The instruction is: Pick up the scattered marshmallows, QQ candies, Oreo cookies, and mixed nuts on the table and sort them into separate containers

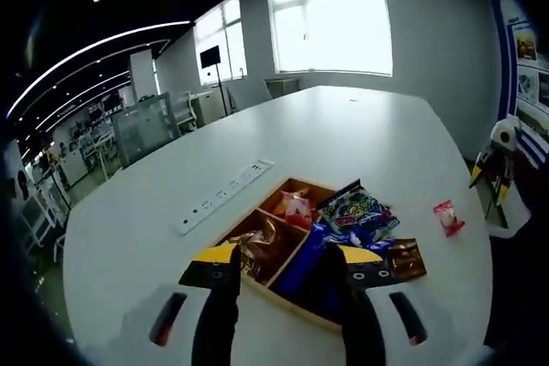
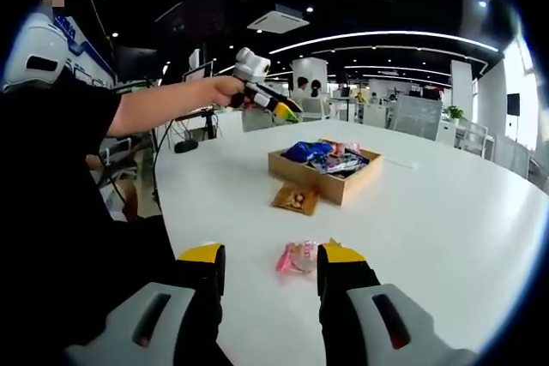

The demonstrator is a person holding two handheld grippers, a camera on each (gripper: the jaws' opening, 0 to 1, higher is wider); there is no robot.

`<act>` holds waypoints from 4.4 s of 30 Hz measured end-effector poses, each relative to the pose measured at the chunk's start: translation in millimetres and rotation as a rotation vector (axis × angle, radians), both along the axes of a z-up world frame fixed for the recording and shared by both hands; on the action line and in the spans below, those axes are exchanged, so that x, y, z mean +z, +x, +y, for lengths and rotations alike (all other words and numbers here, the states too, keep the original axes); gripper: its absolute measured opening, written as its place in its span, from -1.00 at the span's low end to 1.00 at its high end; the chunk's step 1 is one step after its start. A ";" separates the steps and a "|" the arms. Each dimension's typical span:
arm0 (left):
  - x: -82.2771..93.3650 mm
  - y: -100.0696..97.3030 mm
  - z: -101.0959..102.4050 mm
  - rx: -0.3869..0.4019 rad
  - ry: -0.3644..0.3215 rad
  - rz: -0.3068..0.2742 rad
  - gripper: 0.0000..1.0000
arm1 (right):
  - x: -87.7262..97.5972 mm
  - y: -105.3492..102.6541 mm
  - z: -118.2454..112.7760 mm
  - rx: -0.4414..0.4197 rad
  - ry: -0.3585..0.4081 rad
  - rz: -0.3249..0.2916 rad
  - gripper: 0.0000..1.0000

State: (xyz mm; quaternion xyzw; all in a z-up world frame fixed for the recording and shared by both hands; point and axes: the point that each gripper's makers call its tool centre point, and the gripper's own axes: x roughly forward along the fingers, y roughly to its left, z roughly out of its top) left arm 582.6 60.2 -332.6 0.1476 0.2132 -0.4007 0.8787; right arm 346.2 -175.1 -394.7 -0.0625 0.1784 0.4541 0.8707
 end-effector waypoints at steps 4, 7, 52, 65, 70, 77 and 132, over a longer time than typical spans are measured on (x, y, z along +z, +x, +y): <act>4.0 -10.4 3.3 -0.003 -0.007 -0.006 -0.02 | 4.4 1.5 4.1 0.008 0.010 -0.008 -0.21; 7.7 -16.4 6.6 -0.001 -0.015 -0.012 -0.02 | 4.8 2.9 6.5 0.013 0.005 -0.011 -0.21; 32.6 -78.2 61.4 0.046 -0.075 -0.068 0.04 | 7.2 12.5 34.9 0.064 0.006 -0.022 -0.22; 38.5 -80.5 90.7 0.082 -0.126 -0.080 0.04 | 6.7 17.2 38.1 0.067 0.006 -0.019 -0.22; 39.8 -87.7 100.9 0.100 -0.142 -0.084 0.04 | 6.0 18.0 42.2 0.077 0.007 -0.019 -0.22; 41.8 -106.0 112.2 0.124 -0.166 -0.100 0.04 | 7.2 18.5 43.7 0.078 0.007 -0.019 -0.22; 33.8 -260.4 144.9 0.318 -0.298 -0.198 0.04 | 14.0 34.6 43.2 0.072 0.012 -0.041 -0.22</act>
